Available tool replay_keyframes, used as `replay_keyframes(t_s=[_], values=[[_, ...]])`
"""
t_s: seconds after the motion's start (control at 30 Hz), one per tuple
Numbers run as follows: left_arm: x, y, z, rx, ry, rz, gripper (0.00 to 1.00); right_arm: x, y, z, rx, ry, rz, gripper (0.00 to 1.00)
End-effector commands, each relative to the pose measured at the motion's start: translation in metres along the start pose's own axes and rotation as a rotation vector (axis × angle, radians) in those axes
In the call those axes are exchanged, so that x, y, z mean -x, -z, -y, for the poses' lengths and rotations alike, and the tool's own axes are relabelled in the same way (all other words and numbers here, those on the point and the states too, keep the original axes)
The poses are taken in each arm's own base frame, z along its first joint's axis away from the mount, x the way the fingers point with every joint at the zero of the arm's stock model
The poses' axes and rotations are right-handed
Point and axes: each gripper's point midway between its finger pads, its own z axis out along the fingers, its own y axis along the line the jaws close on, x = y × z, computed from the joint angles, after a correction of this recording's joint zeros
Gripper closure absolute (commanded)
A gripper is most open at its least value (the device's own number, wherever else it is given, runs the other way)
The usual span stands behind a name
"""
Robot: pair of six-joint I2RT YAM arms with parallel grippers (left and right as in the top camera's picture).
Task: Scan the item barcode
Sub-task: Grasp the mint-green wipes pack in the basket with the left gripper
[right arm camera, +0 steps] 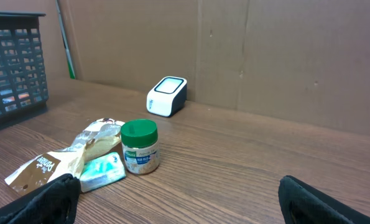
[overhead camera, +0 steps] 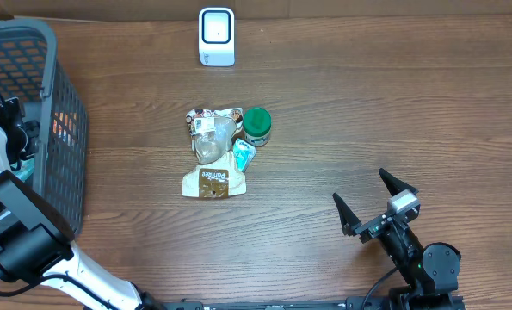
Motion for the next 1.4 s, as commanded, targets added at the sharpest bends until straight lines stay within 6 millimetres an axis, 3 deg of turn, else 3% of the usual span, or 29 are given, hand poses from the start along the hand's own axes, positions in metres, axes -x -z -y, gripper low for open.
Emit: replay_keyframes(t_s=[0.0, 0.3, 0.67, 0.97, 1.13, 1.37], values=[[0.004, -0.006, 0.002, -0.009, -0.081, 0.014, 0.17, -0.002, 0.0, -0.001, 0.006, -0.001, 0.003, 0.0], [0.012, -0.006, 0.0, 0.001, -0.163, 0.046, 0.18, -0.002, 0.0, -0.001, 0.006, -0.001, 0.003, 0.0], [-0.014, -0.026, 0.007, -0.017, -0.199, -0.014, 0.19, -0.002, 0.0, -0.001, 0.006, -0.001, 0.003, 0.0], [-0.017, -0.031, 0.005, -0.005, -0.217, -0.013, 0.17, -0.002, 0.0, -0.001, 0.006, -0.001, 0.003, 0.0], [-0.018, -0.037, 0.001, 0.019, -0.223, -0.023, 0.19, -0.002, 0.0, -0.001, 0.006, -0.001, 0.003, 0.0], [-0.025, -0.054, 0.003, 0.007, -0.224, -0.056, 0.3, -0.002, 0.0, -0.001, 0.006, -0.001, 0.003, 0.0]])
